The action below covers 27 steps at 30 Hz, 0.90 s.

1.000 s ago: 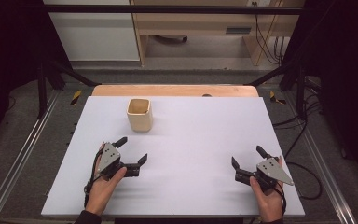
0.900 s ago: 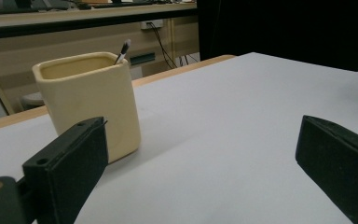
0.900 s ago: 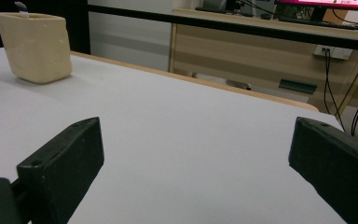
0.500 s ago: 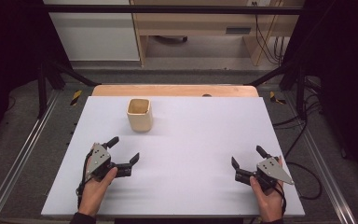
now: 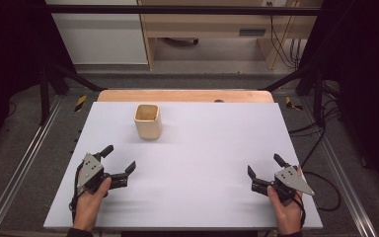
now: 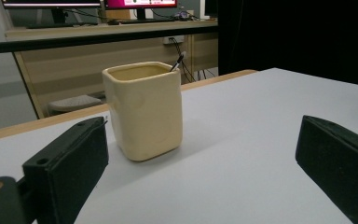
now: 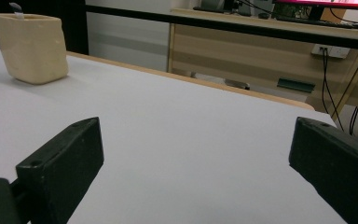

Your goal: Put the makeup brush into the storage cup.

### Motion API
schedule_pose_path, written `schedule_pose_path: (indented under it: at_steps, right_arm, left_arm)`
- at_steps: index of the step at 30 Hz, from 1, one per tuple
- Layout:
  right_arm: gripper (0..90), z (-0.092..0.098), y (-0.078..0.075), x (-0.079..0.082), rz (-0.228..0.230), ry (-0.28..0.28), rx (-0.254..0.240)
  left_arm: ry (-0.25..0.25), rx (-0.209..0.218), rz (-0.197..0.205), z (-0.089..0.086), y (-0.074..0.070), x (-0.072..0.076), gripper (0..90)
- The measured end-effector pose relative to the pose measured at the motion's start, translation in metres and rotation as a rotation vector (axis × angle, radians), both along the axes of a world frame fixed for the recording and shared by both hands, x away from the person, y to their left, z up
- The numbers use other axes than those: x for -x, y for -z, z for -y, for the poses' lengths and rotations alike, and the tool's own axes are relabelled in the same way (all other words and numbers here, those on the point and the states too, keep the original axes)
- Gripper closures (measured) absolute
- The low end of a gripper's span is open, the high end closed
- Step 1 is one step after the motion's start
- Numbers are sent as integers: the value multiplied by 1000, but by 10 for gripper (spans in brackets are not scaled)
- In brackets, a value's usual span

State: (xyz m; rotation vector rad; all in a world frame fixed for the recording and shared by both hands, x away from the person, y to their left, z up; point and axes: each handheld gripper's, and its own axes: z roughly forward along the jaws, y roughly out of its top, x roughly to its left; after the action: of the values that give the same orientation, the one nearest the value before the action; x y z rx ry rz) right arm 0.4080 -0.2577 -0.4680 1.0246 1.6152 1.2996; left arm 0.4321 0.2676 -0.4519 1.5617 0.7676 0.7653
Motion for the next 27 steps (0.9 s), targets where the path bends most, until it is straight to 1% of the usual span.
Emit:
schedule_pose_path:
  at_steps: [3,5,8,12,14,19,20,22,24,27]
  right_arm:
    - [31,1,0,0,1,0,-3]
    - [34,2,0,0,1,-1,-1]
    - [33,3,0,0,4,0,-1]
    - [32,3,0,0,1,-2,2]
    - [29,3,0,0,3,1,3]
    - [25,3,1,0,-1,-8,5]
    - [25,2,1,-1,-2,-10,3]
    - [25,1,2,-1,-5,-19,0]
    - [25,0,2,-1,-6,-26,-3]
    - [26,-1,3,-2,-5,-34,-8]
  left_arm:
    - [-9,-6,7,-4,1,2,22]
    - [-17,5,10,-7,1,3,22]
    - [-24,6,16,-10,1,4,22]
    - [-32,-8,32,-14,3,8,22]
    - [-32,-12,32,-16,4,9,22]
    - [-29,0,36,-19,9,13,22]
    - [-31,-2,43,-19,9,15,22]
    - [-30,-5,71,-19,8,17,22]
    - [-25,3,89,-19,6,18,22]
    - [-21,17,97,-21,7,19,22]
